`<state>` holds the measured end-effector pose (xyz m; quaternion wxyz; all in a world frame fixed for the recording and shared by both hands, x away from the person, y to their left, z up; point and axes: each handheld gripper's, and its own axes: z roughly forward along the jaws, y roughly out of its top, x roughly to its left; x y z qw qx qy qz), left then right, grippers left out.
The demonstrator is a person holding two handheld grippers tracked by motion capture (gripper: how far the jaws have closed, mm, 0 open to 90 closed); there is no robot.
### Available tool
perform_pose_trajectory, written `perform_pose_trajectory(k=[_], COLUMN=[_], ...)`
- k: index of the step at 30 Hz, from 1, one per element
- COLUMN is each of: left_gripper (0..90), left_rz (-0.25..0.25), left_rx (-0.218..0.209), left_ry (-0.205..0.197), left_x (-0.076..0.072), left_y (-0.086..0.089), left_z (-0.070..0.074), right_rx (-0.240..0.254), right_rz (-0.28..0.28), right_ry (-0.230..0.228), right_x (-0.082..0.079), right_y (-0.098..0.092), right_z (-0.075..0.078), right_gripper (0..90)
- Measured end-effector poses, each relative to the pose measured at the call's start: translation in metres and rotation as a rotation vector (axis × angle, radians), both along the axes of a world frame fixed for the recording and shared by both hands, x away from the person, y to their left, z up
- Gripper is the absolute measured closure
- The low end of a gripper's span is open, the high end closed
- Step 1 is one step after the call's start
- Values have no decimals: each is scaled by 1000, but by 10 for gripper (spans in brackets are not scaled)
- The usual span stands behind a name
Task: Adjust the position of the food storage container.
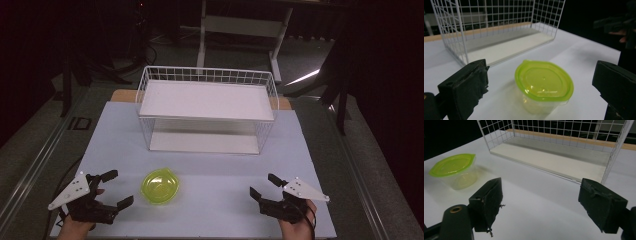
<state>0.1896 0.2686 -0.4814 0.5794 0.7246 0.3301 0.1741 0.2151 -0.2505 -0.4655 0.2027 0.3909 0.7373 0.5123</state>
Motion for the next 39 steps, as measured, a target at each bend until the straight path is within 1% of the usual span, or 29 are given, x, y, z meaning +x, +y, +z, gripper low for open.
perform_pose_trajectory(k=[1,3,5,7,8,9,10,11,13,14,15,16,17,18,20,21,23,24,25,27,29,30,31,32,33,34,35,36,39], left_gripper=[11,11,11,11,10,11,10,11,11,12,23,76,165,199,307,332,466,491,535,559,631,636,704,722,781,796,854,886,898], left_rz=[-8,-2,-11,-5,27,23,7,8,-4,-6,-14,-4,1,-14,-1,-20,-9,-15,-13,13,57,54,52,53,40,42,44,36,26], left_rx=[7,-3,-31,-8,0,-11,-40,-44,-31,-19,-10,3,6,-4,34,45,92,100,125,163,198,206,235,267,290,322,345,356,370], left_ry=[13,9,21,52,41,35,41,53,61,76,83,74,80,82,105,105,117,119,126,138,141,144,159,173,202,210,237,269,324], left_x=[0,-1,-1,-2,-4,-5,-6,-6,-7,-6,-7,-9,-10,-10,-12,-14,-17,-19,-19,-20,-21,-21,-21,-21,-19,-19,-17,-15,-7], left_y=[0,0,0,-3,-5,-5,-5,-7,-11,-12,-14,-15,-16,-17,-19,-19,-20,-19,-19,-18,-18,-18,-19,-20,-22,-24,-26,-28,-32], left_z=[1,1,3,7,8,9,10,11,13,14,16,17,19,20,22,23,23,22,20,16,9,6,1,-3,-8,-11,-15,-17,-25], right_rx=[1,1,7,5,6,9,11,15,16,17,19,21,22,26,31,30,30,31,32,26,30,28,27,26,28,30,29,29,29], right_rz=[1,4,4,6,6,8,10,9,14,13,14,15,14,14,15,16,22,25,31,36,46,45,45,45,46,47,48,47,49], right_ry=[-1,-1,-1,-3,-4,-3,1,7,8,7,8,9,8,9,12,14,16,17,15,15,12,12,10,5,4,6,7,8,9], right_x=[0,-1,-2,-2,-1,-1,0,0,0,0,-1,-1,-1,-1,-1,-1,-1,-1,0,-1,-1,-1,-1,-1,-1,-1,-1,0,0], right_y=[0,0,1,1,1,1,1,1,2,2,2,2,1,1,2,2,3,4,4,6,6,7,7,8,8,8,8,8,8], right_z=[0,1,1,2,2,2,2,2,2,2,2,2,2,2,2,2,2,2,2,2,2,2,3,3,3,3,3,2,2], right_gripper=[194,194,194,193,194,194,194,194,194,194,194,194,194,194,194,194,194,194,194,195,195,195,195,195,194,195,195,195,195])
